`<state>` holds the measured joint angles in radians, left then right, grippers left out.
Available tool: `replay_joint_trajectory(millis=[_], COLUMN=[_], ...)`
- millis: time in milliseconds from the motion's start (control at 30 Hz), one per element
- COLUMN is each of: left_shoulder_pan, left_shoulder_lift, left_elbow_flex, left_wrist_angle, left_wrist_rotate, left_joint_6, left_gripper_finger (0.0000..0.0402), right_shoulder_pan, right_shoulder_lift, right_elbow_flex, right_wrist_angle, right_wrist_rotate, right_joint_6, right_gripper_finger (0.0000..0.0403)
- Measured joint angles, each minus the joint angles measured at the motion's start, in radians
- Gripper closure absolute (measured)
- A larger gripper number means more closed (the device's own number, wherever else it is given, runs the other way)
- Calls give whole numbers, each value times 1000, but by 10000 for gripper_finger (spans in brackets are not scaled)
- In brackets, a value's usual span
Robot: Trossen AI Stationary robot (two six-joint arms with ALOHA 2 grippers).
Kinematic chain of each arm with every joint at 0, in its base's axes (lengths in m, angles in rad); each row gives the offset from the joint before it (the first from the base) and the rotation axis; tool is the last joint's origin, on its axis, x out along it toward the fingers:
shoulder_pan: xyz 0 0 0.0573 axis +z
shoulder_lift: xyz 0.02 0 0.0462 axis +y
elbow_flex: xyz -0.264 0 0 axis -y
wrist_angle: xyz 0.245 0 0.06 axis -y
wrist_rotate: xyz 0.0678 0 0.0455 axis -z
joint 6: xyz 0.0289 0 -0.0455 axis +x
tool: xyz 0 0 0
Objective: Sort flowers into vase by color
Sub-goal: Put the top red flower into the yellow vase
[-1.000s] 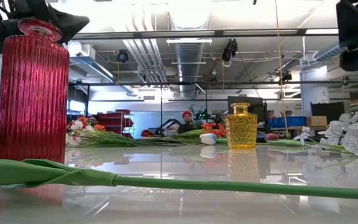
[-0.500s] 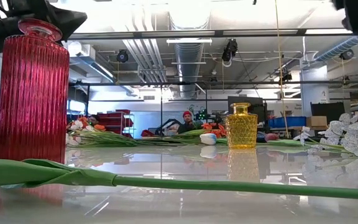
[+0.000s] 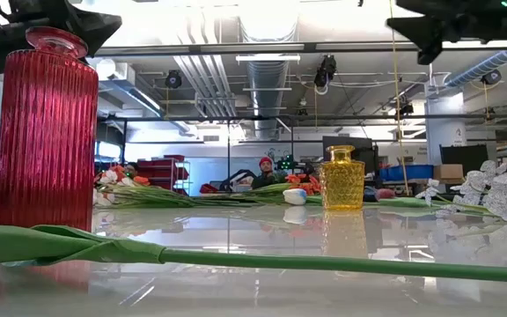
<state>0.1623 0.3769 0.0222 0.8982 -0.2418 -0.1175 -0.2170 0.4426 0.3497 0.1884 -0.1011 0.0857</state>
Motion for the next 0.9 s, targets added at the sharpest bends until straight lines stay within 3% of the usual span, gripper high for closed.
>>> replay_joint_trajectory(millis=[100,333,733,900], left_shoulder_pan=[0,0,0,0], left_shoulder_lift=[4,4,66,96], left_elbow_flex=[0,0,0,0], left_wrist_angle=[-1,-30,-112,-111], left_wrist_rotate=[-59,-63,-36,-36], left_joint_6=[-41,-118,-188,-181], left_gripper_finger=[402,402,402,402], right_shoulder_pan=[-9,-24,-65,-65], right_shoulder_lift=[118,337,558,621], right_elbow_flex=[130,383,740,818], right_wrist_angle=[-163,-386,-897,-926], right_wrist_rotate=[42,75,77,75], right_joint_6=[11,48,61,64], right_gripper_finger=[204,204,204,204])
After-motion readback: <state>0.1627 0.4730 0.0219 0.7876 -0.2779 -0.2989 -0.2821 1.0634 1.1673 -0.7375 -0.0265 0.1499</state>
